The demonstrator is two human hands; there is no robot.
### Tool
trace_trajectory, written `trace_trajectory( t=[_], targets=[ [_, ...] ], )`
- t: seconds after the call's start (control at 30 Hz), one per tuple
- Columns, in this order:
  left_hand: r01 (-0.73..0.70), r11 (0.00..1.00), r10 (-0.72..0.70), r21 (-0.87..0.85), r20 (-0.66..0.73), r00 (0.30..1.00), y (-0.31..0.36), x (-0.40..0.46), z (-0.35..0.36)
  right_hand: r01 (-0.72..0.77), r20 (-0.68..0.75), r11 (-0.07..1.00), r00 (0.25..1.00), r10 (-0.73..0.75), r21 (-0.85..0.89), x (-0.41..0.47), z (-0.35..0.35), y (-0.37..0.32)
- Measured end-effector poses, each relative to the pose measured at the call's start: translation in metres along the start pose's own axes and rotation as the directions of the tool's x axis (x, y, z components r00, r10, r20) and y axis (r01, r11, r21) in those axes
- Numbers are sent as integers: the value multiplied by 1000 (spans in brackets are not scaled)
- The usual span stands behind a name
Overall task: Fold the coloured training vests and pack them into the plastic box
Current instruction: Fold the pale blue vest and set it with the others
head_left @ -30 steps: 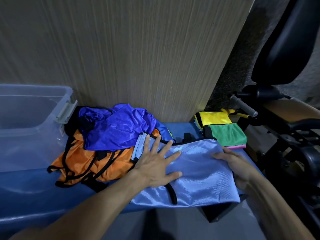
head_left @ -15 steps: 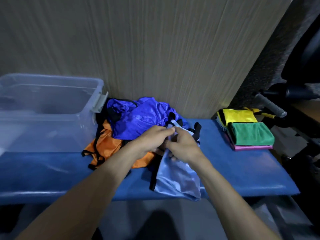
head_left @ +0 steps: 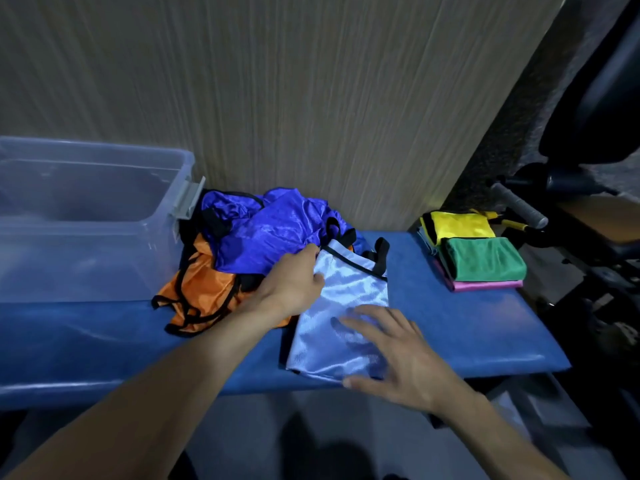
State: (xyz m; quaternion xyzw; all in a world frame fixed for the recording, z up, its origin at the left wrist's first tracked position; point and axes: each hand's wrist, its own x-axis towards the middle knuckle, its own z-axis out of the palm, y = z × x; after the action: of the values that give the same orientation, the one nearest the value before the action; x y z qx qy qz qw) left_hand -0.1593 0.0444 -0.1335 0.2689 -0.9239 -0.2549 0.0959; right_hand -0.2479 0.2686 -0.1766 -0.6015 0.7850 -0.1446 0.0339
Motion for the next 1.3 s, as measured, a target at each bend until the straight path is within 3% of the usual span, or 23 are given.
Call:
trace_trajectory(
  t=[0.07,0.13,0.2,0.3,0.37,0.53,0.63,0.77,0.87,1.0,1.07,1.13,1.23,1.3],
  targets=[
    [-92,964,113,251,-72,991,8,-11,-5,26,11,995,1000,-25,-99,-8,11,2],
    [-316,929,336,194,-83,938,17,-26,-9,47,20,978,999,-44,-203,-11,19,4],
    [-497,865,491,73,84,867,19,-44,-7,65,7,959,998,-65,-277,-10,25,4],
    [-585,779,492,224,360,793,8,-59,9,83,12,960,996,-83,-266,-13,30,9],
    [-606,725,488,325,379,787,-3,-62,20,102,34,969,995,-97,-227,-18,30,13],
    [-609,684,541,401,281,793,-20,-71,44,172,-74,976,981,-182,-131,-24,27,23],
    [-591,730,578,342,151,802,-24,-75,45,144,-224,986,967,-122,85,-21,22,22],
    [-502,853,506,142,6,862,-26,-76,43,53,-316,932,946,68,360,-13,5,11],
    [-396,917,391,-43,-97,915,-20,-75,32,41,-296,941,953,64,337,-7,1,9],
    [-351,902,315,-250,-172,933,-1,-69,6,-12,-270,930,956,118,367,-4,0,16],
    [-348,875,283,-337,-228,932,14,-66,-7,-27,-329,863,918,221,505,-2,-16,13],
    [-377,803,245,-461,-322,915,34,-63,-26,40,-381,724,870,314,688,0,-39,11],
    [-487,704,242,-517,-470,849,66,-51,-55,180,-475,593,790,388,784,3,-72,4],
    [-503,666,237,-551,-483,843,82,-36,-64,215,-459,479,747,481,851,6,-88,-1]
  ],
)
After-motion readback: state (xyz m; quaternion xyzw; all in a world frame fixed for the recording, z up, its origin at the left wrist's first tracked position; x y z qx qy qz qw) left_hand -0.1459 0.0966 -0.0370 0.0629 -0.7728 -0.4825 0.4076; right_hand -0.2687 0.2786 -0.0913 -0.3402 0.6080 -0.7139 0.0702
